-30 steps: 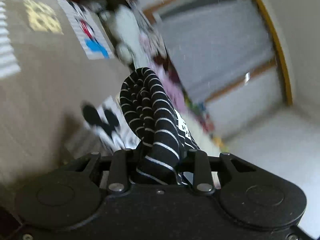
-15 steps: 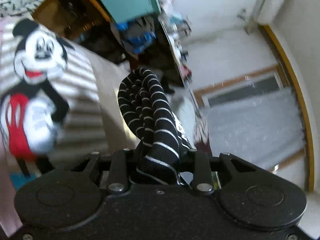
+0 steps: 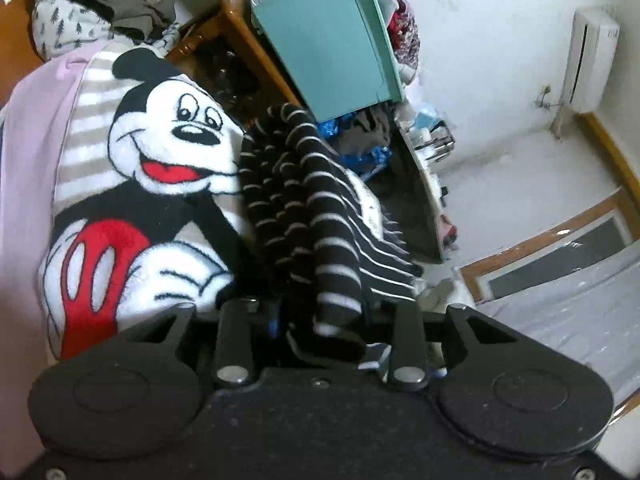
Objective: Fold clothes
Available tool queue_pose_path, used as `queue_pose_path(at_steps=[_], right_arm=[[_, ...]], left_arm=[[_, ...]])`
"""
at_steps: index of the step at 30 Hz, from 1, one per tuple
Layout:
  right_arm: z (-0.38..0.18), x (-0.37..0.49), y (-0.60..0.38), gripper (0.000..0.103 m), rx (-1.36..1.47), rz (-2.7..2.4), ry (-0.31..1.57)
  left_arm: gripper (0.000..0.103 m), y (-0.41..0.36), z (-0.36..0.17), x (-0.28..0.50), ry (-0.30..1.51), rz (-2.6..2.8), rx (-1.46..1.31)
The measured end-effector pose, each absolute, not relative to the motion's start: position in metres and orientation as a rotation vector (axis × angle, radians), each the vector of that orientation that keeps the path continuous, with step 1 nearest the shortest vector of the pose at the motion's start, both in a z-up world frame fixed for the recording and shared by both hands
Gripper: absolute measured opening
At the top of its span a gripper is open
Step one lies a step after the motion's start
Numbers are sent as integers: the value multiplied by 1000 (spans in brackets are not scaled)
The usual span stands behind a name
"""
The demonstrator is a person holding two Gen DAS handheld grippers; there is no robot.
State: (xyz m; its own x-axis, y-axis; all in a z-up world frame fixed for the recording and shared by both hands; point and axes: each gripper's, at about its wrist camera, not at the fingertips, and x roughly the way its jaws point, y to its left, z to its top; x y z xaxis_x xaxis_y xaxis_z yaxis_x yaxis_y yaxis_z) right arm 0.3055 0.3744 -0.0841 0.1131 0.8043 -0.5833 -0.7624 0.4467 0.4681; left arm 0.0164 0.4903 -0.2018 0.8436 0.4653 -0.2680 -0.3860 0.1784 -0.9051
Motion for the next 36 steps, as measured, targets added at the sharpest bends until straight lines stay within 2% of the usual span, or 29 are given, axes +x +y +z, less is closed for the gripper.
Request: queue_pose_path(at_steps=[4,6,8,10,13,14,16,18,21,23,25,36], right_arm=[[-89,306,332,65,126,1106,839],[-95,298,314,65,100,1097,839],[-97,286,296,65,86,1089,834],[-97,272,275,65,102,1075,834],[-92,255,247,68,124,1014,842],[-90,249,238,71,131,990,846],[-81,229,212,84,136,951,838],[-71,209,183,87,131,893,827],[-56,179,135,98,140,804,812],[-49,165,108,99,145,753,801],[-41,149,78,102,142,685,786],[-26,87,-86,103,174,386,721]], left_arm=[[46,494,-203,8,-72,596,-1292],[48,491,-199,4,-35,593,-1278],[54,484,-192,-1,18,583,-1254],[69,475,-184,-6,83,573,-1247],[71,452,-161,-10,204,539,-1179],[74,444,-148,-9,226,518,-1121],[77,421,-123,-3,271,479,-987],[83,392,-102,2,294,425,-870],[92,340,-83,8,326,326,-749],[100,308,-75,16,354,280,-669],[102,274,-67,24,393,229,-598],[103,99,-34,51,503,-31,-324]])
